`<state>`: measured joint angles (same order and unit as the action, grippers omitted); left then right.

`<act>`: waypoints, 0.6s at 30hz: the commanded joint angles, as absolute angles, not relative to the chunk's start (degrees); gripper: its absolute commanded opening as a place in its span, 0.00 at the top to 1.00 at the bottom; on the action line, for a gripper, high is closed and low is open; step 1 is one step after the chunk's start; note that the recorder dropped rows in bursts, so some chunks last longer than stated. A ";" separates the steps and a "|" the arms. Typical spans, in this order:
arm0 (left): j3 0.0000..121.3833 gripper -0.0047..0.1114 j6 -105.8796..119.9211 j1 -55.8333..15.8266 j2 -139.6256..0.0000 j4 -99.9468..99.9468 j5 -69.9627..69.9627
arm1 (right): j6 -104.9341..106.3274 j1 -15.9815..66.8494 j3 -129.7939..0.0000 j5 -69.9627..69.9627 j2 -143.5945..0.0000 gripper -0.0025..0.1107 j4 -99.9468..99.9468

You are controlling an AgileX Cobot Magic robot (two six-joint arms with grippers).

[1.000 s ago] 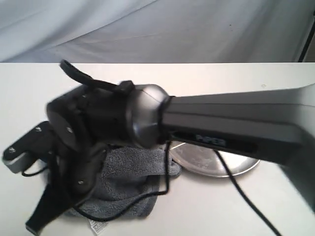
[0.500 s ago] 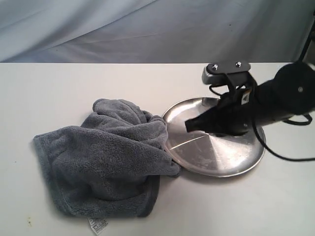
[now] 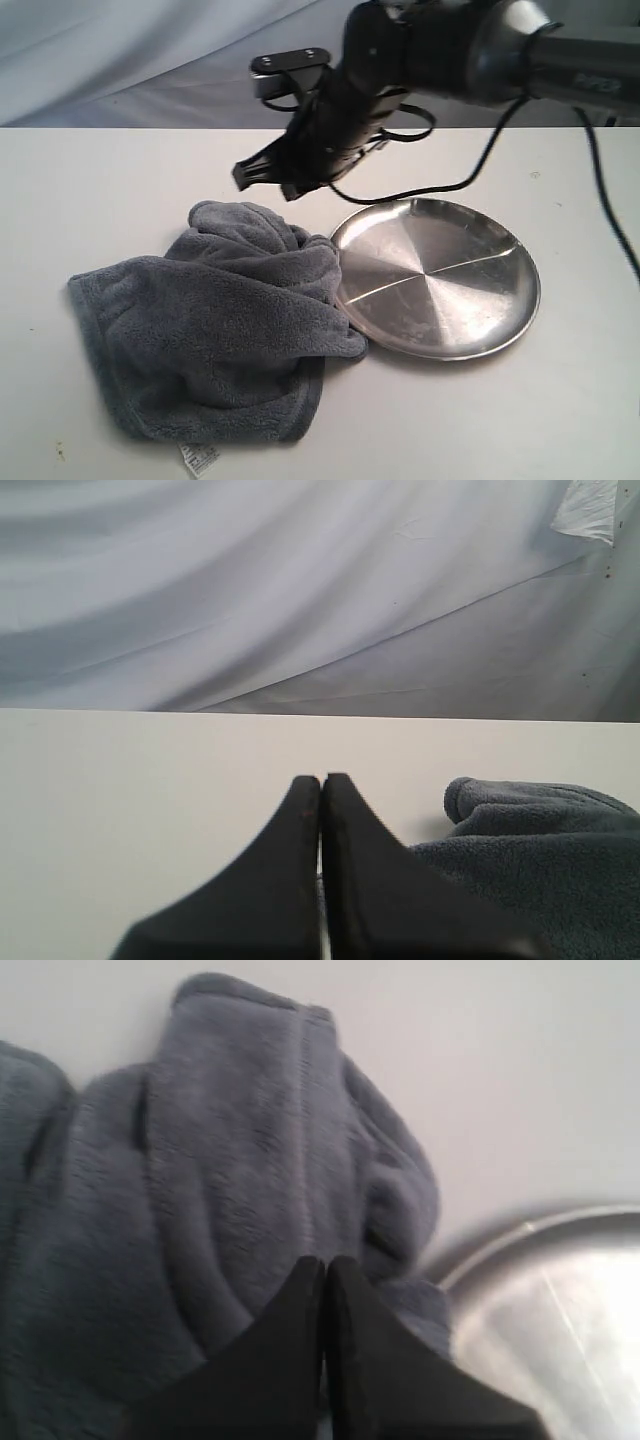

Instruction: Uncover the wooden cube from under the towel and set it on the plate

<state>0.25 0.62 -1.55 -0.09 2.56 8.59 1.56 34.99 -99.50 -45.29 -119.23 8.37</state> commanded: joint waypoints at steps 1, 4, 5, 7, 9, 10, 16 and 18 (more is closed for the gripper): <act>0.00 0.95 0.58 -1.60 0.00 2.52 8.35 | 2.50 40.91 -107.51 -48.04 -124.06 0.98 7.87; 0.00 0.95 0.58 -1.60 0.00 2.52 8.35 | 3.48 44.67 -109.63 -48.20 -126.18 0.98 7.87; 0.00 0.95 0.58 -1.60 0.00 2.52 8.35 | 4.15 45.98 -109.79 -48.20 -126.41 0.98 7.60; 0.00 0.95 0.58 -1.60 0.00 2.52 8.35 | 4.54 48.59 -109.79 -48.94 -126.41 0.98 6.61; 0.00 0.95 0.58 -1.60 0.00 2.52 8.35 | 4.67 50.90 -109.79 -50.75 -126.29 0.98 5.23; 0.00 0.95 0.46 -1.60 0.00 2.52 8.35 | 4.77 52.14 -109.79 -52.11 -126.16 0.98 4.34; 0.00 0.95 0.46 -1.60 0.00 2.52 8.35 | 7.82 58.80 -106.48 -59.25 -125.44 0.98 3.61; 0.00 0.95 0.46 -1.60 0.00 2.52 8.35 | 9.07 60.52 -102.33 -58.45 -124.20 0.98 3.61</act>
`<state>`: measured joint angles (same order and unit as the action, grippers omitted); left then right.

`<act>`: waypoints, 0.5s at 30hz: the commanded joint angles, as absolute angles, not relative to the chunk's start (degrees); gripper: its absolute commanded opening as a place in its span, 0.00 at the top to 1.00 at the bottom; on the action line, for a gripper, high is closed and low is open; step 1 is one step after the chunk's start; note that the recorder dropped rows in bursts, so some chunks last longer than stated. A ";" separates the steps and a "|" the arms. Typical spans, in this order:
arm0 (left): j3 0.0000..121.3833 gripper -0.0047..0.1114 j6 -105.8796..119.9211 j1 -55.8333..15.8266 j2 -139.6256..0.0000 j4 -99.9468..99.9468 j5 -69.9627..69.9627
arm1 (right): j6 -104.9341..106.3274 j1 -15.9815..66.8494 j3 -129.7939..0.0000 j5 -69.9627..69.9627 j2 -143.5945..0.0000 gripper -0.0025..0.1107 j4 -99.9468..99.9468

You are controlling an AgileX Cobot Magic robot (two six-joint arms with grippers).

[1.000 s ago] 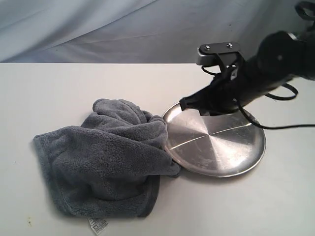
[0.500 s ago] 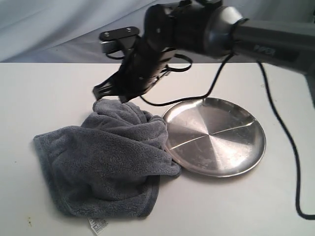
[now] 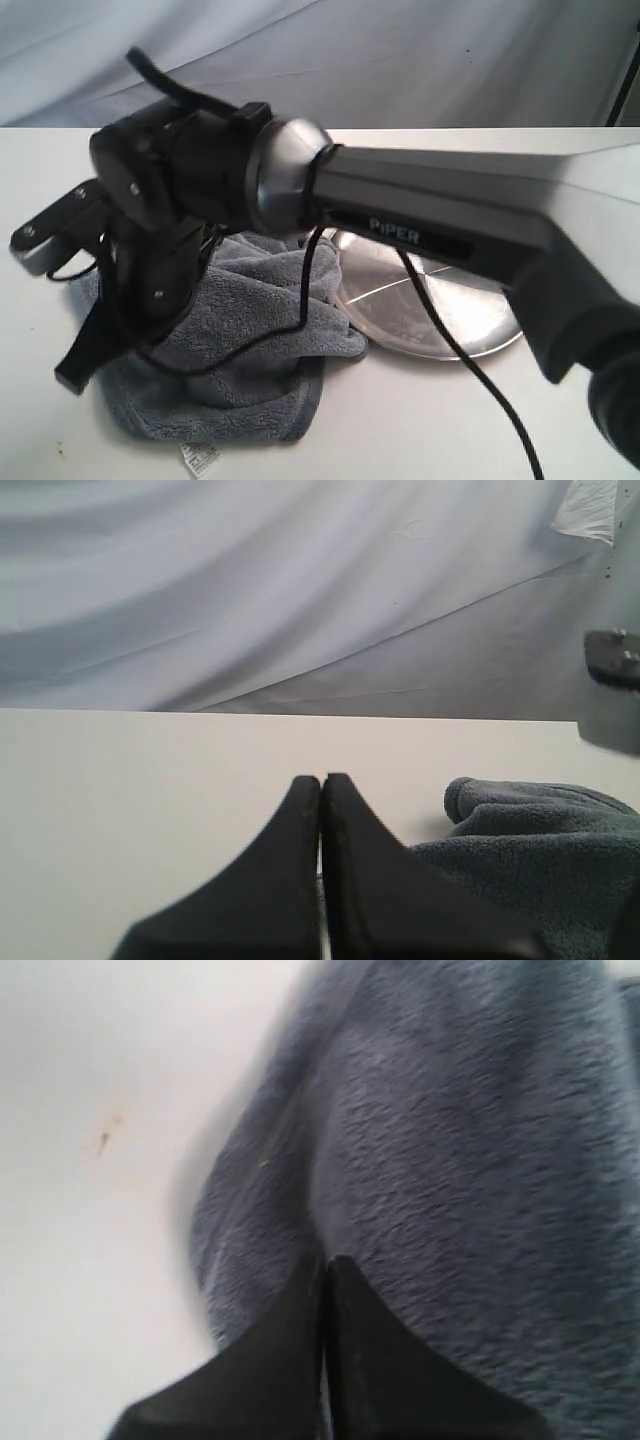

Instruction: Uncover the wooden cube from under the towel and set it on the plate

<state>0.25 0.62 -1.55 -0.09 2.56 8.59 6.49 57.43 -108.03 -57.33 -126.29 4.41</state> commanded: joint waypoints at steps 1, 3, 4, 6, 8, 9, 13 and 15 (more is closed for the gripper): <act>0.00 0.95 0.46 -1.60 0.00 2.52 8.35 | 9.46 61.31 -99.57 -57.58 -123.14 0.98 3.61; 0.00 0.95 0.46 -1.60 0.00 2.52 8.35 | 9.54 62.14 -94.03 -55.79 -121.05 0.98 3.61; 0.00 0.95 0.46 -1.60 0.00 2.52 8.35 | 9.54 62.23 -89.88 -53.96 -119.53 0.98 4.11; 0.00 0.95 0.46 -1.60 0.00 2.52 8.35 | 9.40 62.23 -84.04 -50.37 -116.25 0.98 6.07; 0.00 0.95 0.46 -1.60 0.00 2.52 8.35 | 8.89 61.86 -76.78 -45.96 -111.88 0.98 6.90; 0.00 0.95 0.46 -1.60 0.00 2.52 8.35 | 8.23 61.59 -73.36 -44.25 -109.97 0.98 6.90; 0.00 0.95 0.46 -1.60 0.00 2.52 8.35 | 5.85 57.98 -61.31 -35.92 -100.35 0.98 6.90; 0.00 0.95 0.46 -1.60 0.00 2.52 8.35 | 4.78 55.07 -57.22 -33.01 -96.46 0.98 6.90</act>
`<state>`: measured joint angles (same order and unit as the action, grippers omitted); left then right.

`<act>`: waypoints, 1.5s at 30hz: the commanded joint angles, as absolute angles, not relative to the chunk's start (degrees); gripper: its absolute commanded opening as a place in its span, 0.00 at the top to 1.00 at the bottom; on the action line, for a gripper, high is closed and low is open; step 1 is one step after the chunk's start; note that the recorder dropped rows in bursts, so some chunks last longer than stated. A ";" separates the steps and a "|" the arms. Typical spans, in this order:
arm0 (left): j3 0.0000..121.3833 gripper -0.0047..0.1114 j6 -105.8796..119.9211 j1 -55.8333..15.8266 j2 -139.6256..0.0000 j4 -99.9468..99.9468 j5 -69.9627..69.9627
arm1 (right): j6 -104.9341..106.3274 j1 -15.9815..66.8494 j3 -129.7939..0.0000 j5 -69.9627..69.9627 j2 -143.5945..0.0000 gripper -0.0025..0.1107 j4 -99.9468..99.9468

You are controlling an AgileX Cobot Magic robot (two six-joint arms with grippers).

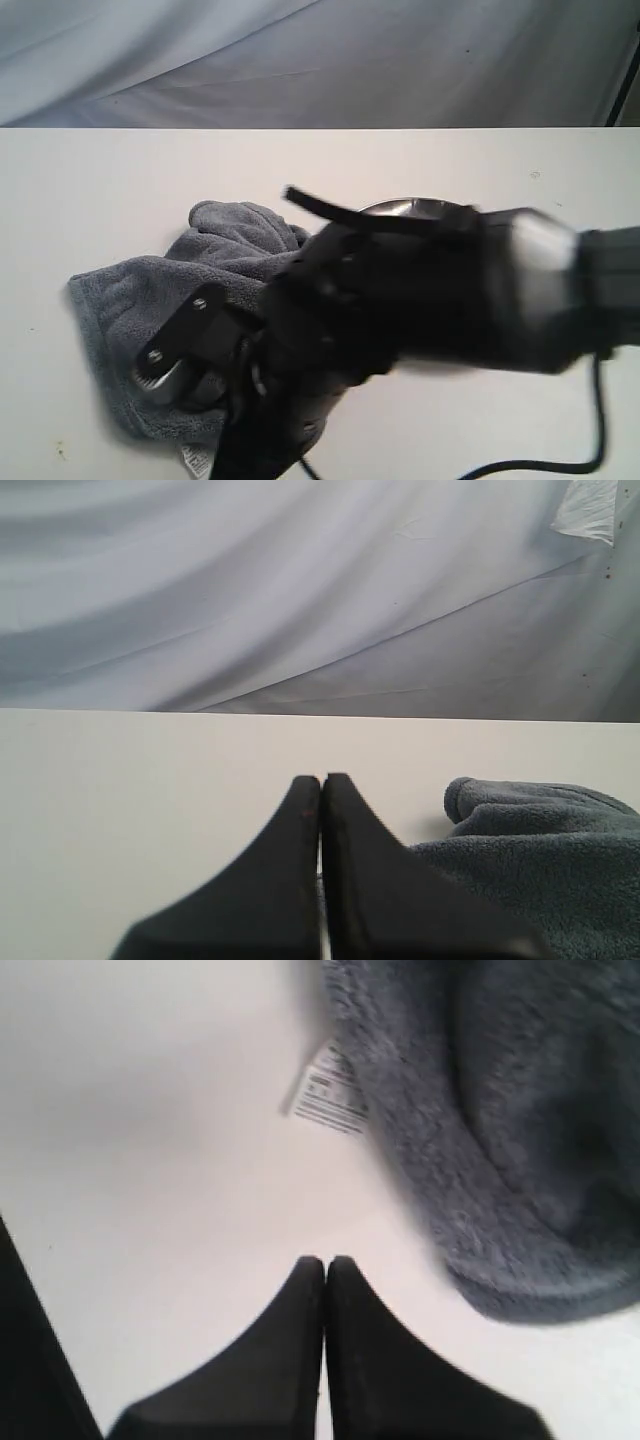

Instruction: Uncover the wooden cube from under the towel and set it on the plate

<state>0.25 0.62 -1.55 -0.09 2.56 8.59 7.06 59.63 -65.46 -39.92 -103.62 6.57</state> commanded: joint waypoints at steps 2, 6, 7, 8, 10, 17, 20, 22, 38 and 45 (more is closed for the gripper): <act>0.00 0.95 0.46 -1.60 0.00 2.52 8.35 | 3.66 51.35 -54.68 -32.39 -94.09 0.98 6.90; 0.00 0.95 0.46 -1.60 0.00 2.52 8.35 | 2.71 42.02 -53.96 -32.89 -92.77 0.98 6.90; 0.00 0.95 0.46 -1.60 0.00 2.52 8.35 | 2.59 39.69 -54.29 -32.60 -92.77 0.98 6.90; 0.00 0.95 0.46 -1.60 0.00 2.52 8.35 | 2.43 37.62 -54.72 -31.99 -92.92 0.98 6.90; 0.00 0.95 0.46 -1.60 0.00 2.52 8.35 | 1.87 34.64 -55.21 -30.03 -93.03 0.98 6.90; 0.00 0.95 0.57 -1.60 0.00 2.52 8.35 | 1.23 31.81 -61.79 -26.07 -94.30 0.98 8.10; 0.00 0.95 0.57 -1.60 0.00 2.52 8.35 | 1.23 31.95 -68.07 -27.22 -97.39 0.98 8.10; 0.00 0.95 0.57 -1.60 0.00 2.52 8.35 | 1.23 32.85 -72.02 -28.69 -100.29 0.98 8.10; 0.00 0.95 0.47 -1.60 0.00 2.52 8.35 | 1.45 49.37 -89.66 -34.86 -113.85 0.98 2.87; 0.00 0.95 0.58 -1.60 0.00 2.52 8.35 | 1.45 57.27 -86.23 -36.87 -113.88 0.98 -1.48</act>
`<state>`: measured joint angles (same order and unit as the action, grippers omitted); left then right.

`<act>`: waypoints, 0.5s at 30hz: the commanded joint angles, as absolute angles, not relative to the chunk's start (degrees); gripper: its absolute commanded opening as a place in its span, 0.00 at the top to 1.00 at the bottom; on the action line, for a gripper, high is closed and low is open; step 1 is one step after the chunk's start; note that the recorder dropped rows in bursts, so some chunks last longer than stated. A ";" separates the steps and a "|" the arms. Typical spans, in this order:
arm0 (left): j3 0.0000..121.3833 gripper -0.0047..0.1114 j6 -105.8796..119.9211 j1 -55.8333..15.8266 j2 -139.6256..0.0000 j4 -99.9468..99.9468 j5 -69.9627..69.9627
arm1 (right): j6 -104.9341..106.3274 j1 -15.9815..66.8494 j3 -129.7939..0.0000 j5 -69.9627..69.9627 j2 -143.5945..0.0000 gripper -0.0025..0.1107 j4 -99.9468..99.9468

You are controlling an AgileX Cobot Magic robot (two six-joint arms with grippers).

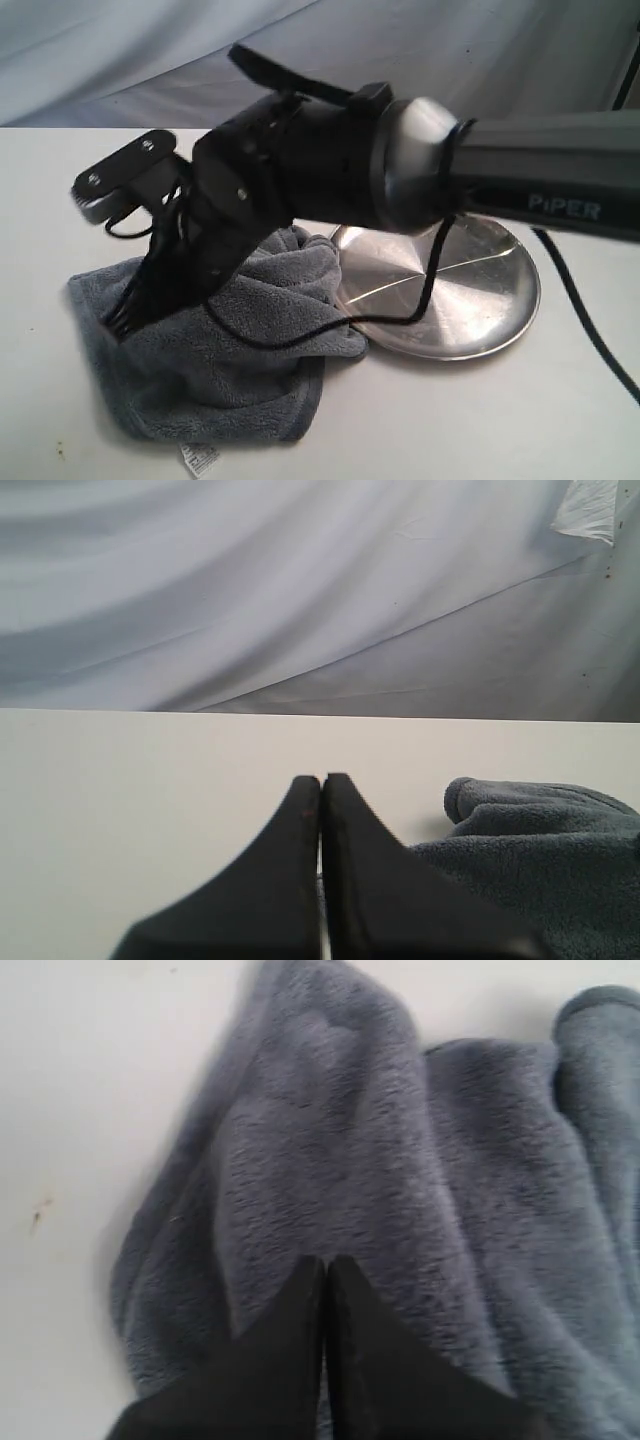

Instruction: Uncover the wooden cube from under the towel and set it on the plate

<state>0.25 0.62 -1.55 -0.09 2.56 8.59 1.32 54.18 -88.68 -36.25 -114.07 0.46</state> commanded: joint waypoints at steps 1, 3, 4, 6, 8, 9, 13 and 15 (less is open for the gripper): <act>0.00 0.95 0.58 -1.60 0.00 2.52 8.35 | 1.45 57.94 -85.40 -36.87 -113.88 0.98 -1.48; 0.00 0.95 0.58 -1.60 0.00 2.52 8.35 | 1.45 59.72 -81.26 -36.87 -113.34 0.98 -1.48; 0.00 0.95 0.46 -1.60 0.00 2.52 8.35 | 1.45 60.22 -77.85 -36.87 -112.12 0.98 -0.97; 0.00 0.95 0.46 -1.60 0.00 2.52 8.35 | 1.05 60.52 -71.74 -36.09 -108.72 0.98 0.00; 0.00 0.95 0.46 -1.60 0.00 2.52 8.35 | 1.05 60.41 -64.76 -33.30 -103.97 0.98 0.39; 0.00 0.95 0.46 -1.60 0.00 2.52 8.35 | 1.05 59.90 -62.47 -32.70 -102.57 0.98 0.49; 0.00 0.95 0.65 -1.60 0.00 2.52 8.35 | 0.77 50.26 -51.90 -30.66 -93.98 0.98 3.24; 0.00 0.95 0.65 -1.60 0.00 2.52 8.35 | 0.77 44.70 -50.76 -31.05 -92.78 0.98 3.24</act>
<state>0.25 0.62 -1.55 -0.09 2.56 8.59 1.08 48.74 -52.00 -31.67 -94.10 2.78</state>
